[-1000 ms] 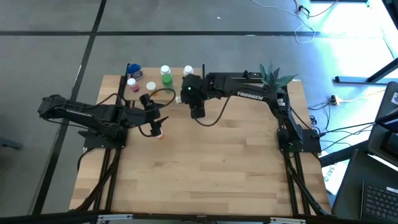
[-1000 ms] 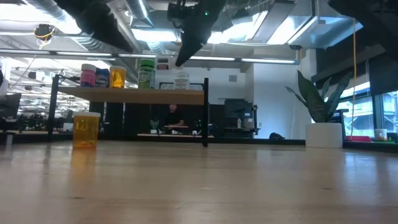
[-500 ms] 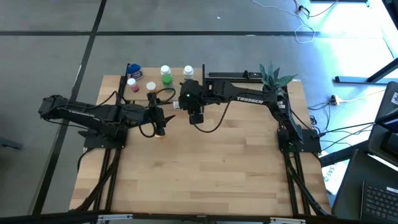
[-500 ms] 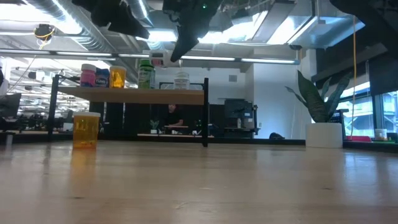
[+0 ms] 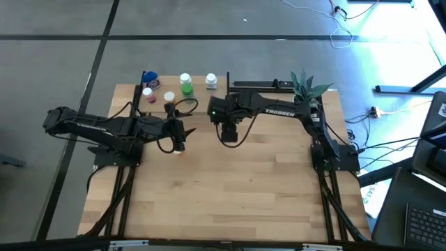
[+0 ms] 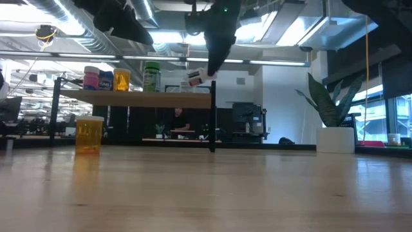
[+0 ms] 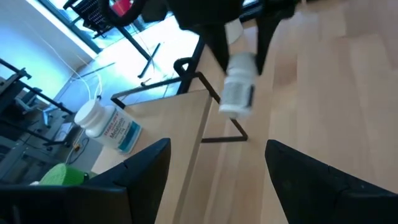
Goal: Pick and place medicine bottles onto shelf by color
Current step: Remove the white and black pill bottle from the shelf
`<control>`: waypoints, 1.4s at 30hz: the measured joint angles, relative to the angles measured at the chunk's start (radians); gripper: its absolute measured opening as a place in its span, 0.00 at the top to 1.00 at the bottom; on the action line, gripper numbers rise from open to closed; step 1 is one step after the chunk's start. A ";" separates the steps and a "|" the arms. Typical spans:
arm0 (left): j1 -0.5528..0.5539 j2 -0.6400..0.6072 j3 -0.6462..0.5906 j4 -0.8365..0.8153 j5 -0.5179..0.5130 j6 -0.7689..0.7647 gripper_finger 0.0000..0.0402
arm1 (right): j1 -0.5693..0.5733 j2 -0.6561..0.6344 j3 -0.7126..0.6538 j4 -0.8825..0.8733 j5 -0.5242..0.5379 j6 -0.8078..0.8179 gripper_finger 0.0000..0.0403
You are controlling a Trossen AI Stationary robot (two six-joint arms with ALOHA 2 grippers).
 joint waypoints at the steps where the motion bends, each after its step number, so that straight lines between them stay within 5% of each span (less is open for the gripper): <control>1: 0.000 0.000 0.000 -0.005 0.000 0.000 0.36 | 0.006 0.000 0.000 -0.013 -0.003 0.019 0.59; 17: -0.098 0.000 0.000 -0.038 0.048 -0.005 0.36 | 0.039 0.022 -0.046 -0.257 -0.076 0.351 0.59; 34: -0.193 -0.004 0.000 -0.049 0.049 -0.033 0.36 | 0.037 0.022 -0.455 -0.252 -0.351 0.416 0.59; 42: -0.193 -0.004 0.000 -0.049 0.048 -0.033 0.36 | 0.038 0.022 -0.545 -0.252 -0.421 0.386 0.59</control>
